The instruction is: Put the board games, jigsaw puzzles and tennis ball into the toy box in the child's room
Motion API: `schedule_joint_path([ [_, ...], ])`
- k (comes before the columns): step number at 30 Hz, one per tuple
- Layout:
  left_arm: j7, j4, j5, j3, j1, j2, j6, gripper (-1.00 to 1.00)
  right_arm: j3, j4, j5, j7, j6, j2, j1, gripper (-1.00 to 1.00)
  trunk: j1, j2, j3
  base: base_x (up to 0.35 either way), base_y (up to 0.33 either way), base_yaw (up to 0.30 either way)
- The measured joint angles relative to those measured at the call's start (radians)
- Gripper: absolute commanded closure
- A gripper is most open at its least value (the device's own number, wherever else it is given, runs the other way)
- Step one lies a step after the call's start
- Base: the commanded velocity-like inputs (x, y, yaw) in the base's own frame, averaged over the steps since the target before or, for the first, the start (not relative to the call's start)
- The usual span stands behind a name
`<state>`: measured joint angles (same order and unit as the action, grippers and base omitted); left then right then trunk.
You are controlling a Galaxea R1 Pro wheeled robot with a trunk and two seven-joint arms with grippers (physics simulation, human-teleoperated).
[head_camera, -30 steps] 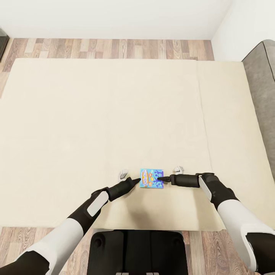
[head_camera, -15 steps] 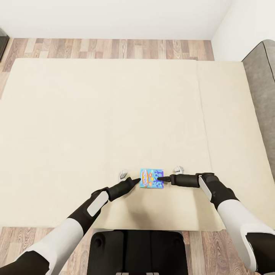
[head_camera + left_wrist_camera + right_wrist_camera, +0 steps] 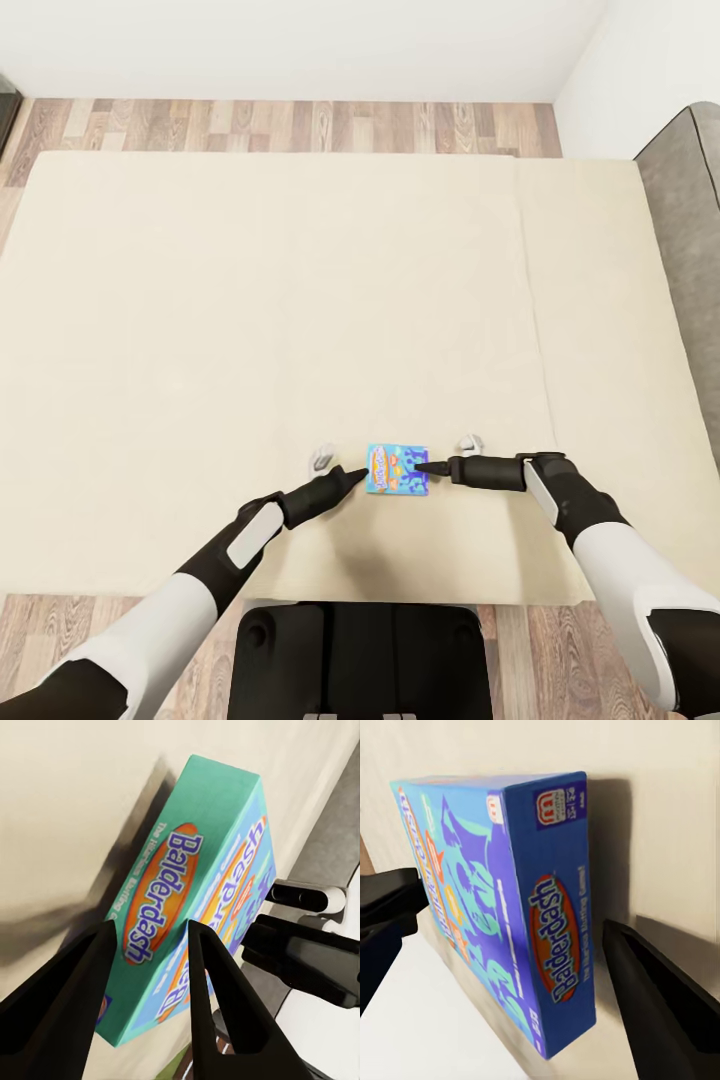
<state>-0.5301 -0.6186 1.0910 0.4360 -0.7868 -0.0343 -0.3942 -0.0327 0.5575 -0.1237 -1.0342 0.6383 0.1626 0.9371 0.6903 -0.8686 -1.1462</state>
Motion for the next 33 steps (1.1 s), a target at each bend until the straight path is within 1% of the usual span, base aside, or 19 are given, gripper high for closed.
schedule_joint_path([
  [4, -0.001, -0.001, 0.005, -0.001, 0.002, 0.004, -0.001, 1.00, 0.000, 0.000, -0.002, 0.008, -0.002, 0.002, 0.000, -1.00, -0.001, 0.000, 0.000, 0.000, 0.000, 0.000],
  [7, -0.003, -0.001, 0.008, -0.003, 0.003, 0.009, -0.002, 1.00, 0.001, 0.001, -0.004, 0.029, -0.004, 0.003, 0.000, -1.00, -0.003, 0.000, 0.000, 0.000, 0.000, 0.000],
  [13, -0.013, -0.001, 0.005, -0.004, 0.006, 0.014, -0.001, 1.00, 0.002, 0.001, -0.005, 0.028, -0.003, 0.008, 0.000, -1.00, -0.003, 0.000, 0.000, 0.000, 0.000, 0.000],
  [17, -0.016, -0.001, 0.005, -0.005, 0.007, 0.015, 0.000, 1.00, 0.016, 0.001, -0.003, 0.030, -0.001, 0.013, 0.000, -1.00, -0.003, 0.000, 0.000, 0.000, 0.000, 0.000],
  [24, -0.017, -0.001, 0.007, -0.005, 0.008, 0.016, 0.000, 1.00, 0.041, 0.000, -0.005, 0.033, 0.002, 0.015, -0.001, -1.00, -0.002, 0.000, 0.000, 0.000, 0.000, 0.000],
  [33, -0.010, -0.002, 0.013, -0.005, 0.008, 0.015, -0.002, 1.00, 0.049, 0.000, -0.001, 0.037, 0.000, 0.015, -0.001, -1.00, -0.003, 0.000, 0.000, 0.000, 0.000, 0.000],
])
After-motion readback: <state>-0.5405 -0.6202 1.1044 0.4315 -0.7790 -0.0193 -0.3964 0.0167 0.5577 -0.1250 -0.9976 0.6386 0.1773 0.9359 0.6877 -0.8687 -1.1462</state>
